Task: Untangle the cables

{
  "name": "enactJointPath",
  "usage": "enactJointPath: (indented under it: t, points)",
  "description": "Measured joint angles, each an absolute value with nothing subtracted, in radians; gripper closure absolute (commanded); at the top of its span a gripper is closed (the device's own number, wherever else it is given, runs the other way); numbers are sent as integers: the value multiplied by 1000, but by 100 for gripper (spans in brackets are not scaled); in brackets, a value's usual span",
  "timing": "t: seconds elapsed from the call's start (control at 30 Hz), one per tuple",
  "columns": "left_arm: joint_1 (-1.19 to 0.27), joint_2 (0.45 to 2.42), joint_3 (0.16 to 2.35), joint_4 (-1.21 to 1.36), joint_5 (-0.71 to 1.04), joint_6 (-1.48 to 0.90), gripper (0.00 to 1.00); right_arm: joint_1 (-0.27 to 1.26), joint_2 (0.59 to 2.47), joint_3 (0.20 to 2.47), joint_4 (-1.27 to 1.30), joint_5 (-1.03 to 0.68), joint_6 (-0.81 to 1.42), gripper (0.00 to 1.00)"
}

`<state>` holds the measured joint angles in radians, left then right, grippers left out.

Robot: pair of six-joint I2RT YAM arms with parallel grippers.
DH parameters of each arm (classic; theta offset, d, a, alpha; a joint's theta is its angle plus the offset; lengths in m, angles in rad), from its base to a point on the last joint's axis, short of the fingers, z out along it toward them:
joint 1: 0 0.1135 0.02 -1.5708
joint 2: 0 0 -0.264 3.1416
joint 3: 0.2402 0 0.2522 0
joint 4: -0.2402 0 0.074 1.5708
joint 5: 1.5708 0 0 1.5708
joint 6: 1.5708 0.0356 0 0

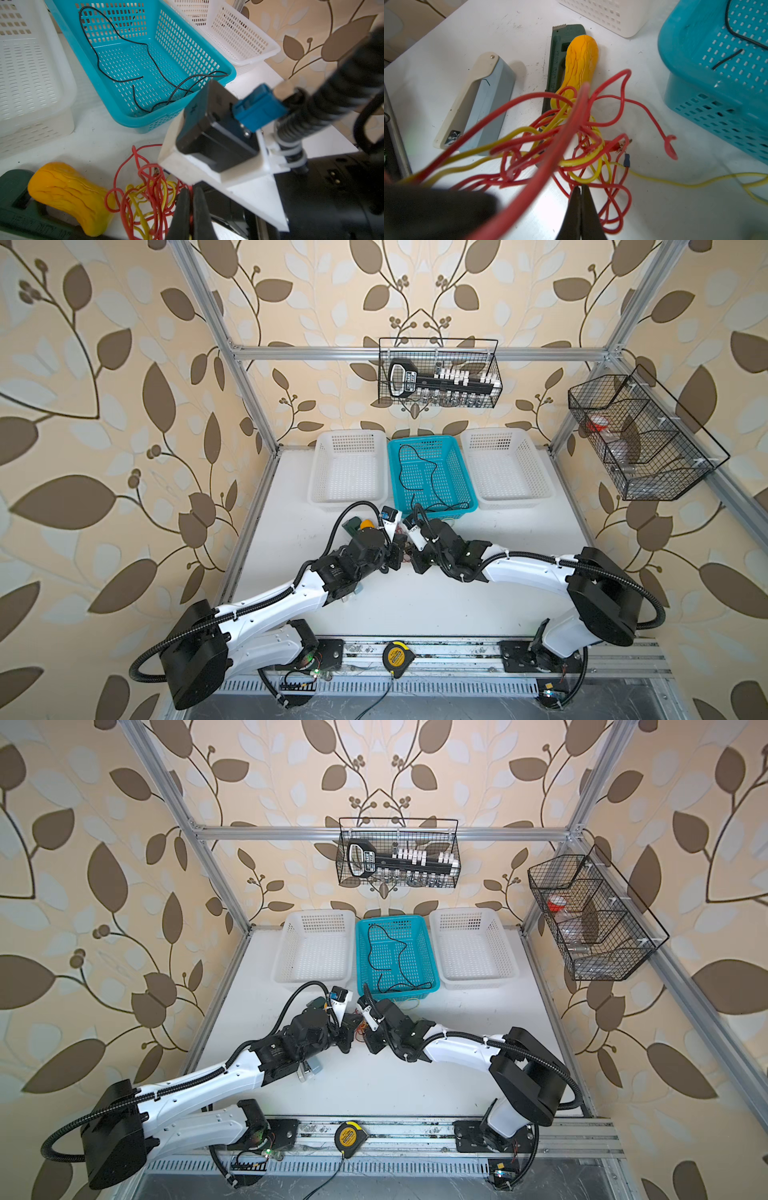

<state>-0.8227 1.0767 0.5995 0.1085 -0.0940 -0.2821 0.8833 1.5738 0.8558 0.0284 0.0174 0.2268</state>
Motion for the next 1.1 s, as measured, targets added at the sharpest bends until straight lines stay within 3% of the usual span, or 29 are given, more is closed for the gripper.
enactJointPath:
  t: [0.27, 0.53, 0.9, 1.1]
  points:
    - [-823, 1076, 599, 89, -116, -292, 100, 864, 1492, 790, 44, 66, 227, 100]
    - [-823, 1054, 599, 49, -185, -299, 100, 738, 1343, 692, 22, 119, 236, 100]
    - [-823, 1058, 599, 82, -157, -313, 100, 728, 1301, 693, -1, 82, 235, 100]
    - [-823, 1058, 599, 62, -168, -313, 100, 592, 1231, 693, -59, 146, 246, 100]
